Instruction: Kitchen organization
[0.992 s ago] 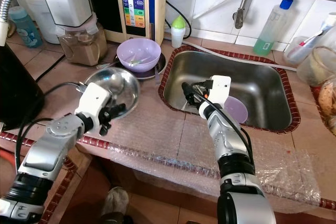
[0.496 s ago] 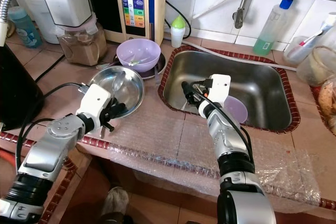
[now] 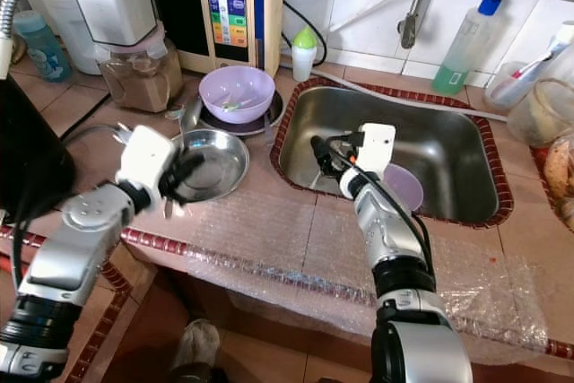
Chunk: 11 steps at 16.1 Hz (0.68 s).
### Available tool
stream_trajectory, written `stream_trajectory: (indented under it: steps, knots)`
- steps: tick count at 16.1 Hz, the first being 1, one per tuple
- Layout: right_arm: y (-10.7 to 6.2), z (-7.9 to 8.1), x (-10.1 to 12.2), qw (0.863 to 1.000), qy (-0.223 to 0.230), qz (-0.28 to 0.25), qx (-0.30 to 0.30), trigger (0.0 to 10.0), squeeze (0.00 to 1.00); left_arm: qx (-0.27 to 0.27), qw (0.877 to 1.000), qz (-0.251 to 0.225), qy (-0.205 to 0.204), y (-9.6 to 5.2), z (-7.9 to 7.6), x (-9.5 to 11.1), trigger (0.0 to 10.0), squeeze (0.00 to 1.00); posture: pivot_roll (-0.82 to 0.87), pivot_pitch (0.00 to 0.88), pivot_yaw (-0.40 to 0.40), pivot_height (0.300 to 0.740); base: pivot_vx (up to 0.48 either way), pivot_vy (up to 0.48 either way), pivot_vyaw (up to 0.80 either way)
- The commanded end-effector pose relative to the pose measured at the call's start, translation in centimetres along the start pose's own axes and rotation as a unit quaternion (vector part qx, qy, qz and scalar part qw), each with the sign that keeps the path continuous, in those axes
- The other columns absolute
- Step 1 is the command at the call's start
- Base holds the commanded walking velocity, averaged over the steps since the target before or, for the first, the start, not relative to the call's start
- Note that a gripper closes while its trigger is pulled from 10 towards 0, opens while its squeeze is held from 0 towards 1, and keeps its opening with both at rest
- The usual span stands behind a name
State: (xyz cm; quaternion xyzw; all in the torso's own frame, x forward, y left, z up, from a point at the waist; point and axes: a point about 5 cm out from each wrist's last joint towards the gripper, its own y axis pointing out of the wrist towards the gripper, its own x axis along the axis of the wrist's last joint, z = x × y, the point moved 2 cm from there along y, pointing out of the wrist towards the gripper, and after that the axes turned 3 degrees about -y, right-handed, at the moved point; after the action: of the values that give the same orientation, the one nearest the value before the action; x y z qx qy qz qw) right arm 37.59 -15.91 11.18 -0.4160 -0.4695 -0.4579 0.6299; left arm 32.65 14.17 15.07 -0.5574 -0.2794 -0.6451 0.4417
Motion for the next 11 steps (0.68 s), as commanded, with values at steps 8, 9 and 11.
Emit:
stream_trajectory:
  steps: [8, 9, 11]
  knots:
    - [-0.2, 5.6, 4.6, 0.964, 0.087, -0.056, 0.243, 10.0, 0.0, -0.1, 0.979, -0.129, -0.119, 0.1, -2.8, 4.4, 0.0, 0.0, 0.02, 0.0, -0.01, 0.74, 0.0, 0.0, 0.0]
    - [-0.5, 6.2, 4.5, 0.956, 0.094, -0.048, 0.275, 10.0, 0.0, -0.12, 0.971, -0.136, -0.157, 0.3, -3.4, 4.8, 0.0, 0.0, 0.02, 0.0, -0.01, 0.74, 0.0, 0.0, 0.0]
    - [-1.1, 7.1, 4.3, 0.941, 0.106, -0.035, 0.32, 10.0, 0.0, -0.157, 0.949, -0.149, -0.23, 0.5, -4.4, 5.6, 0.0, 0.0, 0.02, 0.0, -0.01, 0.74, 0.0, 0.0, 0.0]
